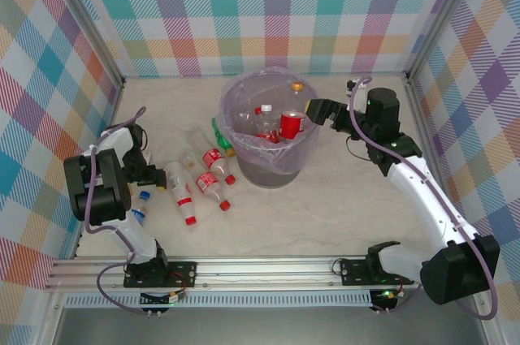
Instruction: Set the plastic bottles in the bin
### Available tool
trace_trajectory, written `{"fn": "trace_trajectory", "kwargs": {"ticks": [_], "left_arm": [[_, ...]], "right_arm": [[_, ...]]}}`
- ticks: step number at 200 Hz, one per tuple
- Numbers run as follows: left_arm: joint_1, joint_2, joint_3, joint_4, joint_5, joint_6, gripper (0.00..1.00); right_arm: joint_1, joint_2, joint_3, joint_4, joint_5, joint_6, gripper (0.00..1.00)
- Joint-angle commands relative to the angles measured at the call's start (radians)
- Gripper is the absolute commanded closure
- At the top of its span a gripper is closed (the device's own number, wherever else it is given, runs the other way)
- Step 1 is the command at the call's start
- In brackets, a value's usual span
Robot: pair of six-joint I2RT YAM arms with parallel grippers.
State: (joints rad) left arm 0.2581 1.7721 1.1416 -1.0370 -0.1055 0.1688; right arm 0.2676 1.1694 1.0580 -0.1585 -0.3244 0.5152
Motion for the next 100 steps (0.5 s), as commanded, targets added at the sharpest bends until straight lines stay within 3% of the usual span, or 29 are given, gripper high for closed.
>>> {"fn": "trace_trajectory", "kwargs": {"ticks": [1,28,100], "left_arm": [[0.011,0.018,0.008,-0.012,-0.018,-0.026,0.15],[0.013,0.043,0.025,-0.017,-0.062,-0.051,0.24],[0.013,0.127,0.063,-0.009,-0.048,-0.101,0.42]], "right_arm": [[0.002,-0.022,-0.011,0.026,0.02,-0.007,0.0],[0.003,-0.023,-0.01,0.027,0.022,-0.008,0.0],[0.002,-0.019,-0.006,0.027,0.009,0.0,0.0]]}}
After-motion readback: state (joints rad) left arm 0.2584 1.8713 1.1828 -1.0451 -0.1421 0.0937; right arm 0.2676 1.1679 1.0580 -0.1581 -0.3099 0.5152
